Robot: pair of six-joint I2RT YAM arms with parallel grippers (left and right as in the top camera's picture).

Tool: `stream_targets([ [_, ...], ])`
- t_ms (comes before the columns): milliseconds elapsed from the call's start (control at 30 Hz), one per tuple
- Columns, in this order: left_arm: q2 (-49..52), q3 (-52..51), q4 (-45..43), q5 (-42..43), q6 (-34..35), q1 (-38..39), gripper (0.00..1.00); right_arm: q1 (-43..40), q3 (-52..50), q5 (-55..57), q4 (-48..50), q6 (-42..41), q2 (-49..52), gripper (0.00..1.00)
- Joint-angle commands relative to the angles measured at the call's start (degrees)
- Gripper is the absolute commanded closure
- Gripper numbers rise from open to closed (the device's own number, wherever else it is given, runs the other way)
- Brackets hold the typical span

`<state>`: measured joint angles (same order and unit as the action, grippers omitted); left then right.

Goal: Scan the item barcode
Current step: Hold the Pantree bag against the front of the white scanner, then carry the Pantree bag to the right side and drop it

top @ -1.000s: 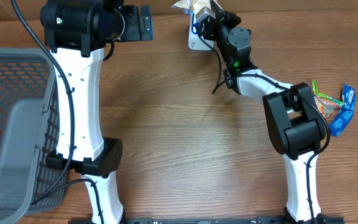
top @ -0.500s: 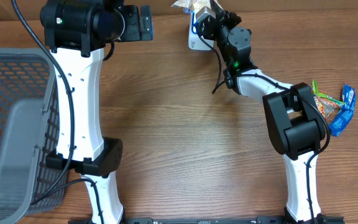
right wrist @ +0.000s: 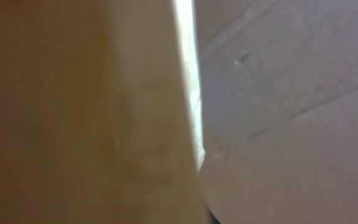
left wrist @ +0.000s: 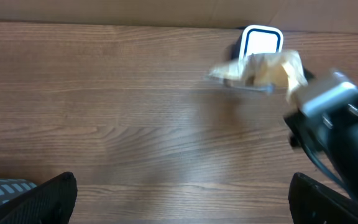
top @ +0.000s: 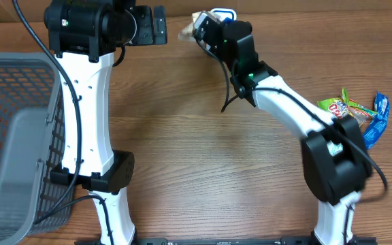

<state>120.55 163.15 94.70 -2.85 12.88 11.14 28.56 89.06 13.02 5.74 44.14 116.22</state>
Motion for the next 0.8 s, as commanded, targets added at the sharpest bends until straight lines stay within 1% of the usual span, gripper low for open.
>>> stream_targets([
  [0,0.00,0.07,-0.24,-0.52,-1.11,-0.24,0.00,3.61,1.01,6.43,-9.53,-15.30,-10.12,0.96],
  [67,0.00,0.07,-0.24,-0.52,-1.11,-0.24,0.00,5.29,1.01,6.43,-18.82,-22.51,-14.40,0.96],
  [100,0.00,0.07,-0.24,-0.55,-1.11,-0.24,0.00,5.68,1.01,6.38,-21.33,-24.90,-15.65,0.96],
  [133,0.00,0.07,-0.24,-0.52,-1.11,-0.24,0.00,6.32,1.01,5.97,-27.47,-30.45,-18.64,0.96],
  [167,0.00,0.07,-0.24,-0.52,-1.11,-0.24,0.00,6.40,1.03,5.11,-30.82,-33.07,-20.26,0.96],
  [200,0.00,0.07,-0.24,-0.52,-1.11,-0.24,0.00,6.29,1.03,2.60,-36.79,-38.69,-23.58,0.96],
  [233,0.00,0.07,-0.24,-0.52,-1.11,-0.24,0.00,5.81,1.01,1.40,-39.23,-41.22,-25.05,0.96],
  [267,0.00,0.07,-0.24,-0.55,-1.11,-0.24,0.00,4.02,1.03,-1.16,-44.98,-47.78,-28.50,0.96],
  [300,0.00,0.07,-0.24,-0.52,-1.11,-0.24,0.00,2.80,1.03,-1.99,-47.69,-50.82,-29.97,0.96],
  [333,0.00,0.07,-0.24,-0.52,-1.11,-0.24,0.00,-1.92,1.03,-3.28,-55.36,-56.72,-33.64,0.96],
  [433,0.00,0.07,-0.24,-0.55,-1.11,-0.24,0.00,-11.56,1.01,-4.24,-63.95,-60.76,-37.05,0.96],
  [467,0.00,0.07,-0.24,-0.52,-1.11,-0.24,0.00,-17.33,1.03,-6.62,-67.30,-60.94,-37.79,0.96],
  [533,0.00,0.07,-0.24,-0.55,-1.11,-0.24,0.00,-24.55,1.01,-8.76,-71.14,-61.64,-37.77,0.96],
  [567,0.00,0.07,-0.24,-0.52,-1.11,-0.24,0.00,-30.67,0.98,-8.22,-74.47,-64.08,-36.87,0.96],
  [633,0.00,0.07,-0.24,-0.55,-1.11,-0.24,0.00,-38.36,0.90,-8.24,-77.18,-64.35,-34.95,0.96],
  [700,0.00,0.07,-0.24,-0.52,-1.11,-0.24,0.00,-45.29,0.79,-9.14,-77.88,-64.32,-31.78,0.96],
  [767,0.00,0.07,-0.24,-0.52,-1.11,-0.24,0.00,-49.13,0.50,-11.13,-77.94,-64.32,-28.94,0.96],
])
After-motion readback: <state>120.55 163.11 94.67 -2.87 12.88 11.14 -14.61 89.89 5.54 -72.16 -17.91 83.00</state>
